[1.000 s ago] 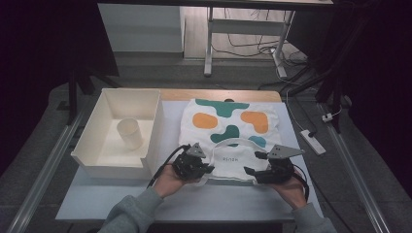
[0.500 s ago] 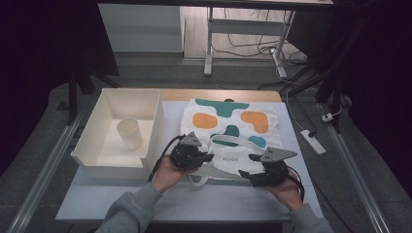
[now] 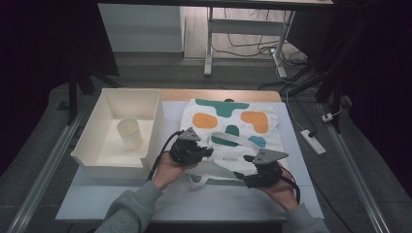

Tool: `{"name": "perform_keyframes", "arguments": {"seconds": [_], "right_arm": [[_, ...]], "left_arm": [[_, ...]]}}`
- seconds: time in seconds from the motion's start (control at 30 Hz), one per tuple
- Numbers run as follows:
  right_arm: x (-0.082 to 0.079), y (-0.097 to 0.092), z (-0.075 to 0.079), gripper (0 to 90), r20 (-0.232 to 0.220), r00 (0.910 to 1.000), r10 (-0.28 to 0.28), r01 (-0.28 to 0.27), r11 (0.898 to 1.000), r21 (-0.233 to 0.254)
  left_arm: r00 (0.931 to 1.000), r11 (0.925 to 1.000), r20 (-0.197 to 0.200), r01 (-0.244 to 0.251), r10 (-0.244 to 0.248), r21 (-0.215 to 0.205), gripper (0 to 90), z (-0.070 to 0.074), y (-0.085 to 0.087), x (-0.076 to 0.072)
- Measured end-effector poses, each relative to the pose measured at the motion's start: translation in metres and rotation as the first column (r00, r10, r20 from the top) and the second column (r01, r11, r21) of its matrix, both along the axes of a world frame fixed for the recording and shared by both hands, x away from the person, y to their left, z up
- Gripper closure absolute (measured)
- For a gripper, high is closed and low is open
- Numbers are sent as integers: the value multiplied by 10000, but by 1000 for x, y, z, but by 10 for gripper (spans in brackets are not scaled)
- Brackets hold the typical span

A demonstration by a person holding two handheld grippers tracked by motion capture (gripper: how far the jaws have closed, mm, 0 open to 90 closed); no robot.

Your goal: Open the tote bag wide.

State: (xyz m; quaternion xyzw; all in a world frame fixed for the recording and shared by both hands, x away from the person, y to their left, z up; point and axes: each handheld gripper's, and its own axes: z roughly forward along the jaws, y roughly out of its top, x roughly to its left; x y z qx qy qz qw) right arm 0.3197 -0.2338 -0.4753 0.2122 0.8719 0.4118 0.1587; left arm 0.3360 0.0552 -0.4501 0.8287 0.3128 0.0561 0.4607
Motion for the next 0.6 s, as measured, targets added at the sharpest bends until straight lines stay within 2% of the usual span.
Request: {"name": "perform_keyframes", "arguments": {"seconds": [0.17,0.43,0.5,0.53,0.6], "right_arm": [[2,6,-4,313,247,9996,-130,139,9992,-386],[4,9,-6,362,353,9990,-265,283,9982,-536],[7,10,-7,424,408,9978,-526,553,9963,-659],[7,10,-7,424,408,9978,-526,553,9963,-659],[9,9,-7,532,426,9964,-736,765,9945,-719]], "left_arm": [[10000,10000,42,-55,56,-75,856,2,1,2],[9999,9999,86,-72,73,-91,856,2,2,2],[9999,9999,98,-69,70,-85,856,2,2,2],[9999,9999,96,-88,89,-86,856,3,3,2],[9999,9999,82,-96,97,-81,855,2,3,2]]}}
